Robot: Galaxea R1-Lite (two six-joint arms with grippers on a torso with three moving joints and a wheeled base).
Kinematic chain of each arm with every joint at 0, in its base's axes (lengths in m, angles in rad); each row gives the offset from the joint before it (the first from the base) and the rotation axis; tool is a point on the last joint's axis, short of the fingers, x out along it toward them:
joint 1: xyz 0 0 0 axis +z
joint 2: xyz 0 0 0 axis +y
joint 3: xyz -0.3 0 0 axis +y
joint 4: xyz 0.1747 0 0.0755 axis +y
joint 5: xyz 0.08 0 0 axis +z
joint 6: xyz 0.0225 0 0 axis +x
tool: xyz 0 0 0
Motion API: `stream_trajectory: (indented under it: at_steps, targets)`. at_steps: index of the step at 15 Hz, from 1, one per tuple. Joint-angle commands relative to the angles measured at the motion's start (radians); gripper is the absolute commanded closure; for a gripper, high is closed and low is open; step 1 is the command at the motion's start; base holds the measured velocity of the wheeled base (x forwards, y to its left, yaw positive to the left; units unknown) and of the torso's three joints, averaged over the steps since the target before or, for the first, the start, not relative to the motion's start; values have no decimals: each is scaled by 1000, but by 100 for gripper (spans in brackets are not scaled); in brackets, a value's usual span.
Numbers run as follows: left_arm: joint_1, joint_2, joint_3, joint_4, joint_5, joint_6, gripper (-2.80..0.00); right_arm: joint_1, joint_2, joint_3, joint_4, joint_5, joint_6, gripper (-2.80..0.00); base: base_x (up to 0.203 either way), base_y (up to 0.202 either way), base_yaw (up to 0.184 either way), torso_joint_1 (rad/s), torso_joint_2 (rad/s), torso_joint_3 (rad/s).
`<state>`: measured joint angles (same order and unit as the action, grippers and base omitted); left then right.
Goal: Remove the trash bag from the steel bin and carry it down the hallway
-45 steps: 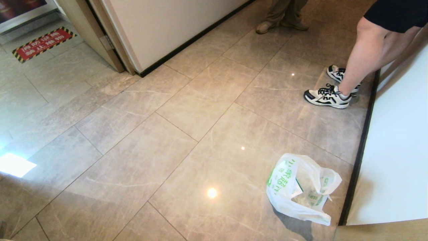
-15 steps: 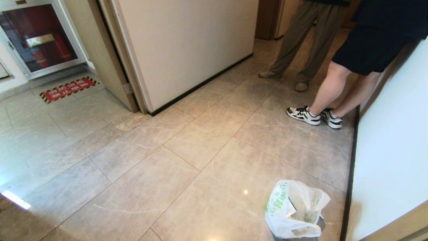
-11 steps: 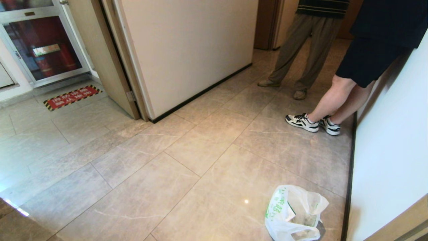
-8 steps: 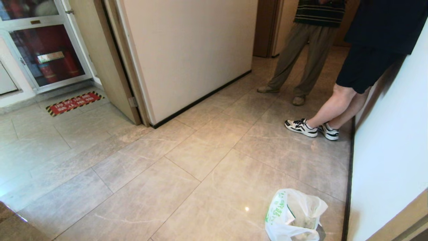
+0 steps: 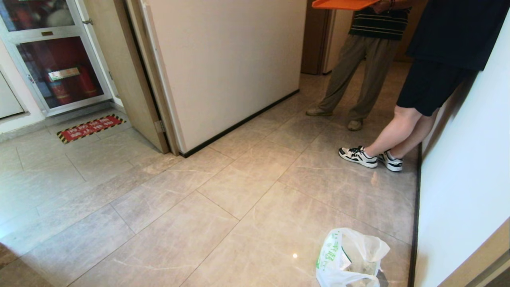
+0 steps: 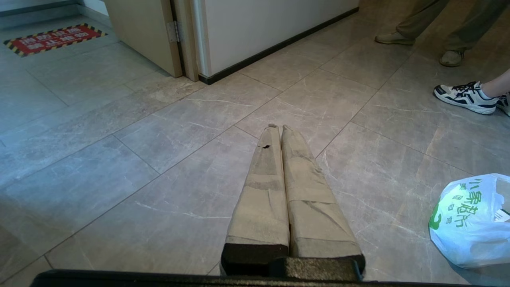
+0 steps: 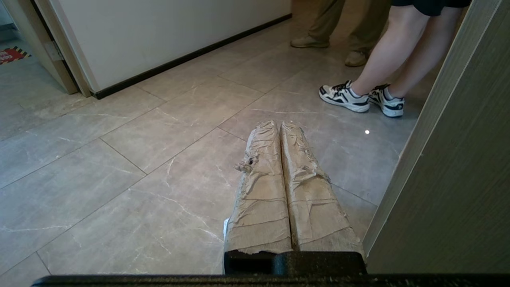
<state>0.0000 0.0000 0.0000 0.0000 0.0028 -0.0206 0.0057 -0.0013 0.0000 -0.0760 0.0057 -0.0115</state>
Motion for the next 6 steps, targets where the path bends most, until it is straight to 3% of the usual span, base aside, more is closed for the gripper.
stream_trajectory:
  at_steps: [1, 6]
  targets:
    - [0, 0, 0, 0, 0, -2, 0, 0, 1, 34, 1, -1, -1, 0, 0, 0, 0, 0, 0, 0]
    - [0, 0, 2, 0, 0, -2, 0, 0, 1, 32, 1, 0, 4, 0, 0, 0, 0, 0, 0, 0]
